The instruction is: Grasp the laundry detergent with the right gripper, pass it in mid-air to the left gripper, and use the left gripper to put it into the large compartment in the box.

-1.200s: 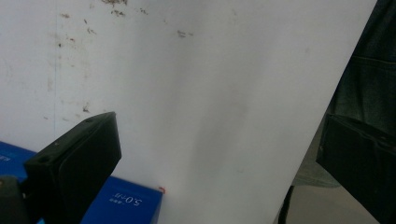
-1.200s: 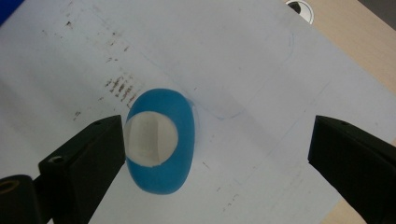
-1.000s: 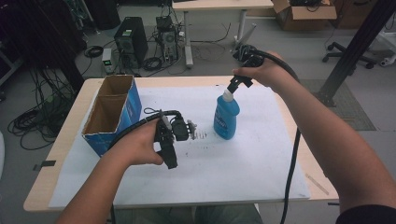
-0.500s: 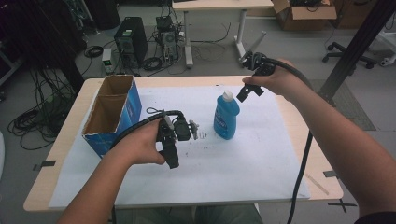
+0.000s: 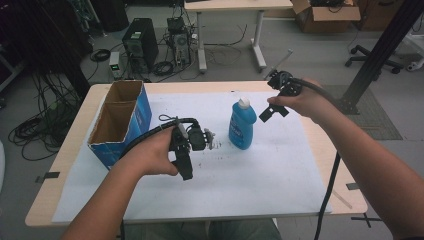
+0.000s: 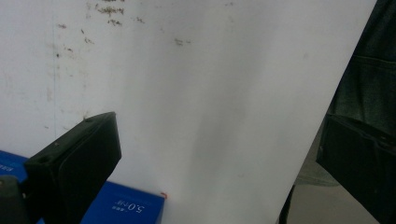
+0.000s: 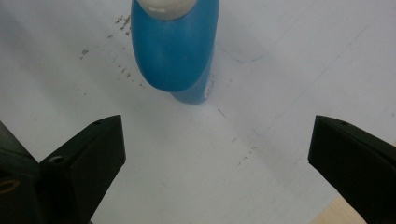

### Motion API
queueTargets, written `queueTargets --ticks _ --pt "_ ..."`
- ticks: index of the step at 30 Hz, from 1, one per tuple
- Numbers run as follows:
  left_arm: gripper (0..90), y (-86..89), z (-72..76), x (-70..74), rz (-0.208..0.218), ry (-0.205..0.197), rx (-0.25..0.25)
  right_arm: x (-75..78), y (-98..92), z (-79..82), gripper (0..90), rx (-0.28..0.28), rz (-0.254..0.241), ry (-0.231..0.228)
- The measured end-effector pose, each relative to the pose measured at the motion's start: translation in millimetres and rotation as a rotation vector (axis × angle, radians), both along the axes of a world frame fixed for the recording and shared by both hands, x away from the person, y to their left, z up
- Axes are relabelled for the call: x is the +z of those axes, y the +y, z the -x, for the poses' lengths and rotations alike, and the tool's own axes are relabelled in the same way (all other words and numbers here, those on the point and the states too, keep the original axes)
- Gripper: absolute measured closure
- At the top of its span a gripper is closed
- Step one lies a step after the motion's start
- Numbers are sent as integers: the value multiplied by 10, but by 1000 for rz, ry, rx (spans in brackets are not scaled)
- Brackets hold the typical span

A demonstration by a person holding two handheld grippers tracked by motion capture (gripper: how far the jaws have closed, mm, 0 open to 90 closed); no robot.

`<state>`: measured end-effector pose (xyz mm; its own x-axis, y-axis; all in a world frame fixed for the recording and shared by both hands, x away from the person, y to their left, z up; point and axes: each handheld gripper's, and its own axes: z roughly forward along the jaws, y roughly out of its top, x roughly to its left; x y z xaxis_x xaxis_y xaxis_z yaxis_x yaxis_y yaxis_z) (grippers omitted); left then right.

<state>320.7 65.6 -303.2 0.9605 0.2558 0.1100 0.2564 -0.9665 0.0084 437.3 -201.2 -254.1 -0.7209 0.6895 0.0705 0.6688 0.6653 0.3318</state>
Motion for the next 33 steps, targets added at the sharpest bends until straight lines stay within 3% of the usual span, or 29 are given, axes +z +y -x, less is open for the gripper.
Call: queueTargets --ticks 8,33 --pt "2 -5 3 11 -13 -3 -4 -227 -97 66 43 -16 -56 -19" --pt "2 -11 1 36 -13 -5 -8 -809 -188 191 44 -28 -140 -10"
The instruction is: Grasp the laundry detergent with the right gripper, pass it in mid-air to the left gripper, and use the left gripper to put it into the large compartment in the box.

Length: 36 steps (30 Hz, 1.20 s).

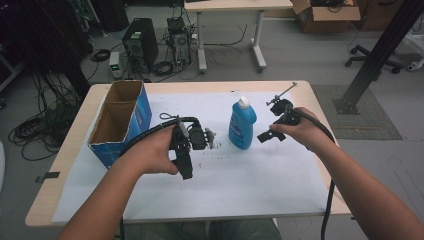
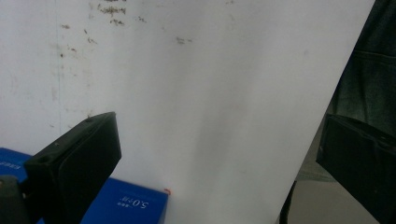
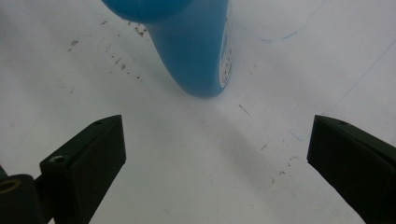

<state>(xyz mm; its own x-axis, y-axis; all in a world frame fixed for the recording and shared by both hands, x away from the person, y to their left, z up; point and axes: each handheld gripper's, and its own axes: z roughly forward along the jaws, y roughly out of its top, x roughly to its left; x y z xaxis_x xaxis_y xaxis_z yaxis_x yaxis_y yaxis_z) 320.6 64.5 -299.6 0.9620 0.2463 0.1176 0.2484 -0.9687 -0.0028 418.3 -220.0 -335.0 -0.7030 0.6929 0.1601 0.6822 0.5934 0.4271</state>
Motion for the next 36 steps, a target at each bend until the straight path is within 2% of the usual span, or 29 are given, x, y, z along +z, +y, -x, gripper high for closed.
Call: queueTargets --ticks 7,21,36 --pt "2 15 -1 8 4 1 -3 -129 -1 30 44 2 -7 -6" --pt "2 7 8 1 2 6 -7 -264 38 61 34 11 -37 -52" --pt "2 43 20 -21 3 11 2 -404 159 54 36 17 -62 -77"
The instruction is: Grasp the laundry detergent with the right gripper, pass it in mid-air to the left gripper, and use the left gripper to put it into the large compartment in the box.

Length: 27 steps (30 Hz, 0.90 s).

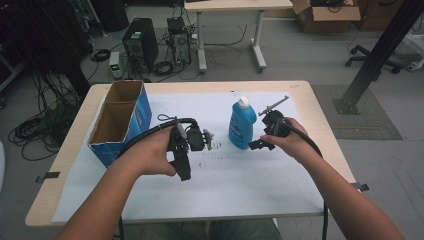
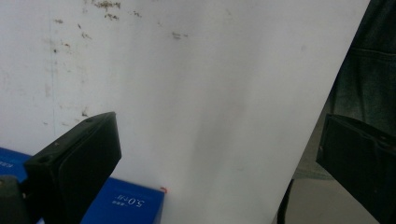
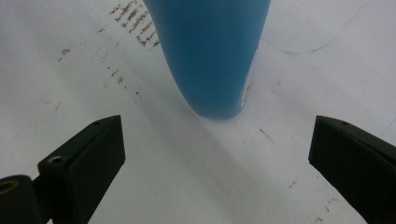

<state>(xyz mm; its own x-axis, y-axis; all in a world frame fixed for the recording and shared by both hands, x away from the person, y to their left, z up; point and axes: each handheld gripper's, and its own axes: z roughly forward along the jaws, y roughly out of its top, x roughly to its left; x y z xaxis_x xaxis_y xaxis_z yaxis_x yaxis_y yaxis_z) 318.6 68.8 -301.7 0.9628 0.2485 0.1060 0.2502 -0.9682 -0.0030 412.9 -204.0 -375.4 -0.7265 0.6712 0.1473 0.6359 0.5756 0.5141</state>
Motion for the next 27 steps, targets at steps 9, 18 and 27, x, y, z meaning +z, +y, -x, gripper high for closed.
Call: queueTargets --ticks 9,18,27 --pt "2 13 6 -17 6 2 3 -69 55 -24 36 -3 -20 -12" --pt "2 30 11 -14 9 1 6 -154 104 -43 35 -5 -48 -28" --pt "2 33 1 -38 5 8 9 -237 152 -60 35 -4 -82 -68"
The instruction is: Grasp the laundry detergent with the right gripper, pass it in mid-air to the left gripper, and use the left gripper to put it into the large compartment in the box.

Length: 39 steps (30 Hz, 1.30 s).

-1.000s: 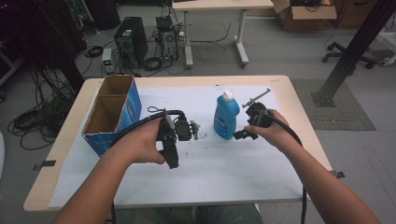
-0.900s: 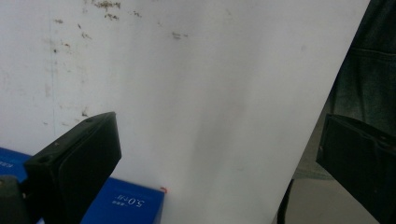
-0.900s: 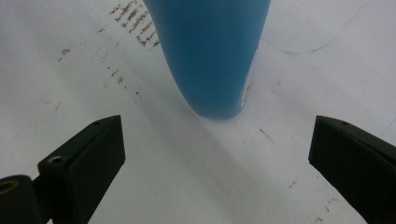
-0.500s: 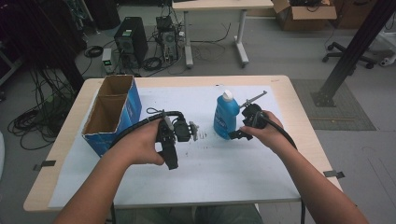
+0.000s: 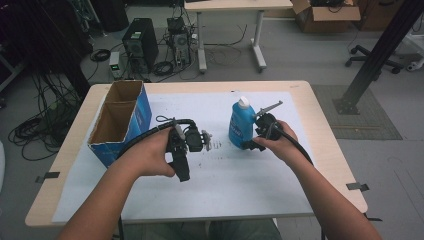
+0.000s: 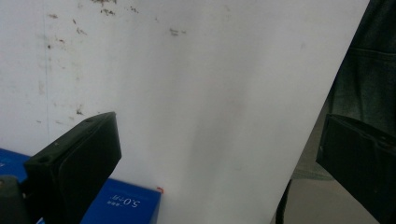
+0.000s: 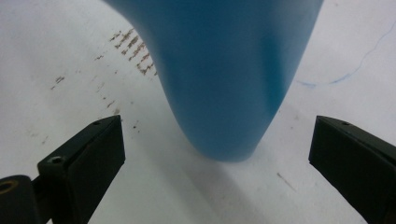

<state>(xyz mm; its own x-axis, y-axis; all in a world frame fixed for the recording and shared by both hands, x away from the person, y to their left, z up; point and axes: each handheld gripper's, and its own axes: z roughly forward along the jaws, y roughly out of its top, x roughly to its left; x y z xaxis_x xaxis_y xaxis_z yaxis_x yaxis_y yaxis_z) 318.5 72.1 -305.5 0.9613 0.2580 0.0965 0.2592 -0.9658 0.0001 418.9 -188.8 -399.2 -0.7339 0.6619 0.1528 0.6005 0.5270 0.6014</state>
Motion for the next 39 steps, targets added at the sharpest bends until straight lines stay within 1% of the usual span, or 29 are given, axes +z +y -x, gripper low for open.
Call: queueTargets --ticks 1,3,8,10,13,20,21,22,26,28,29,39 --pt "2 1 0 -9 0 0 0 -15 11 1 34 -4 -8 -21" --pt "2 1 0 -14 1 2 -1 -30 17 -1 33 -1 -21 -34" --pt "2 0 1 -16 -2 4 0 -84 24 -20 30 -26 -37 -49" --pt "2 -1 -1 -14 -4 6 1 -96 19 -28 30 -32 -56 -52" --pt "2 -4 -4 -18 -7 5 4 -112 13 -30 28 -38 -78 -71" --pt "2 -24 -3 -33 -8 7 -1 -152 16 -16 23 -49 -119 -136" --pt "2 -28 -1 -36 -9 10 0 -152 16 -16 23 -49 -119 -136" --pt "2 -34 1 -39 -14 12 -2 -164 19 -19 24 -51 -135 -150" --pt "2 -36 7 -38 -13 12 -2 -185 21 -16 24 -50 -158 -187" --pt "2 -36 6 -38 -14 12 -1 -189 21 -14 24 -52 -168 -194" --pt "2 -36 6 -38 -16 12 0 -199 21 -11 23 -53 -186 -215" --pt "2 -36 10 -27 -12 8 0 -223 70 3 16 -49 -225 -285"
